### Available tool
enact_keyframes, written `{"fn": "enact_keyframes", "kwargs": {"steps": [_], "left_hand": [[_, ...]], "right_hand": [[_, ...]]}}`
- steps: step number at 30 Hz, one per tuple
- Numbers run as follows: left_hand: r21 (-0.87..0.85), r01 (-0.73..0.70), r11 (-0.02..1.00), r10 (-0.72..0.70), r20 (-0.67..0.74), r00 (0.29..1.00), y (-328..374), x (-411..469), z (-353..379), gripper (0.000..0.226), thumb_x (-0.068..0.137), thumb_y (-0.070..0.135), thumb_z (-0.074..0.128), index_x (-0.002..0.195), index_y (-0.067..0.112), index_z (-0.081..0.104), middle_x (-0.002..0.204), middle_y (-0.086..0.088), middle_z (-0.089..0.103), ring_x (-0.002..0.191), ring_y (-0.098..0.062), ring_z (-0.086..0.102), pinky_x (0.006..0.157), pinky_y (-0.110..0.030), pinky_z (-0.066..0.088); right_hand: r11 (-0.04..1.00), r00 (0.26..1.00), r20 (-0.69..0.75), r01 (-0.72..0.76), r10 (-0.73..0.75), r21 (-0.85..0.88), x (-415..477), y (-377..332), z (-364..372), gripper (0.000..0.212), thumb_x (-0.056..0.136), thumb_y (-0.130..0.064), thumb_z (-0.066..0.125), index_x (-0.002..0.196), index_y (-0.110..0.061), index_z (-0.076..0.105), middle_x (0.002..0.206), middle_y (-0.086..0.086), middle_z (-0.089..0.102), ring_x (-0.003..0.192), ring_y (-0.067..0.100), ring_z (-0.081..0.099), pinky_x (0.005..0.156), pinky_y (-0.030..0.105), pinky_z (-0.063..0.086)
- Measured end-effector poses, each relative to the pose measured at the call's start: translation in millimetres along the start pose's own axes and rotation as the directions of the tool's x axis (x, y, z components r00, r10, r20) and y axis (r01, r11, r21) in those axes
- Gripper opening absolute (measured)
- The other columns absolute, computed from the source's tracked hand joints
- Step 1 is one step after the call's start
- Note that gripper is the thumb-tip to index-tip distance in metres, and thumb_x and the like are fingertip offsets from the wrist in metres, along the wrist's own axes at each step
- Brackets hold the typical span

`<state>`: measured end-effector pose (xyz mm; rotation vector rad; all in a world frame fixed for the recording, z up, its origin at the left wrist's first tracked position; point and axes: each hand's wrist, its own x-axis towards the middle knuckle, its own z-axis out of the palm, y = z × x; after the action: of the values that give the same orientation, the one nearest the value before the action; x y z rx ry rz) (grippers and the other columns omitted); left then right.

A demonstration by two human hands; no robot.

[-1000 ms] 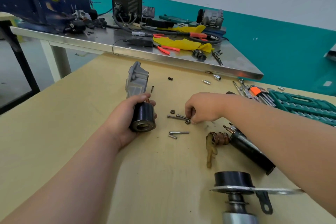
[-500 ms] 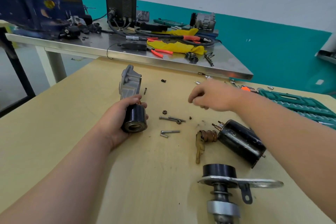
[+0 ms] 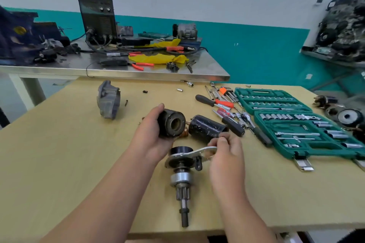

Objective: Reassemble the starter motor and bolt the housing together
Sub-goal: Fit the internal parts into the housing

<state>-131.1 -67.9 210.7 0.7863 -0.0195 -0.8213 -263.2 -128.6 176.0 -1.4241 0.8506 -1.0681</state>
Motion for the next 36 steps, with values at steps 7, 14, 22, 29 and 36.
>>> {"fn": "enact_keyframes", "kwargs": {"steps": [7,14,22,29,36], "left_hand": [[0.049,-0.077,0.996,0.069,0.146,0.987,3.7,-22.6,-1.0,0.015,0.091,0.018,0.046,0.095,0.005,0.052,0.088,-0.016,0.063,0.077,-0.029,0.064,0.071,-0.041,0.057],[0.177,-0.278,0.944,0.267,0.083,0.960,-3.6,-25.9,-10.2,0.018,0.085,0.018,0.064,0.098,0.006,0.057,0.073,-0.007,0.068,0.065,-0.016,0.069,0.058,-0.033,0.058],[0.298,-0.500,0.813,0.554,-0.131,0.822,-25.3,-29.5,-15.4,0.030,0.078,0.022,0.078,0.103,0.020,0.062,0.092,-0.007,0.063,0.069,-0.016,0.068,0.061,-0.033,0.057],[0.245,-0.390,0.888,0.446,-0.247,0.861,-4.6,-10.1,-20.7,0.022,0.087,0.025,0.070,0.099,0.012,0.057,0.085,-0.007,0.068,0.066,-0.016,0.069,0.055,-0.029,0.056],[0.320,-0.274,0.907,0.366,-0.276,0.889,-1.9,0.9,-13.0,0.026,0.087,0.029,0.068,0.096,0.007,0.060,0.077,-0.008,0.069,0.065,-0.020,0.068,0.050,-0.027,0.054]], "right_hand": [[0.927,0.846,0.407,0.375,-0.344,0.003,32.8,-32.6,31.0,0.019,0.095,-0.021,0.042,0.089,-0.036,0.052,0.056,-0.017,0.052,0.050,0.000,0.046,0.048,0.014,0.037],[0.913,0.952,0.286,-0.021,-0.105,0.407,71.4,-28.8,3.6,0.024,0.088,-0.011,0.047,0.079,-0.023,0.065,0.067,0.001,0.064,0.063,0.017,0.063,0.061,0.029,0.055],[0.955,0.880,0.435,0.269,-0.191,-0.125,68.1,-20.5,0.9,0.036,0.091,-0.008,0.046,0.083,-0.037,0.065,0.066,-0.010,0.068,0.059,0.006,0.066,0.059,0.022,0.057],[0.769,0.861,0.502,0.376,-0.083,-0.518,77.1,-17.2,20.6,0.027,0.092,-0.035,0.052,0.114,-0.024,0.064,0.103,-0.008,0.067,0.081,0.004,0.059,0.062,0.018,0.041],[0.738,0.859,0.511,0.345,0.001,-0.580,71.0,-22.0,45.8,0.019,0.090,-0.034,0.056,0.079,-0.020,0.065,0.064,-0.003,0.062,0.057,0.011,0.058,0.047,0.022,0.036]]}}
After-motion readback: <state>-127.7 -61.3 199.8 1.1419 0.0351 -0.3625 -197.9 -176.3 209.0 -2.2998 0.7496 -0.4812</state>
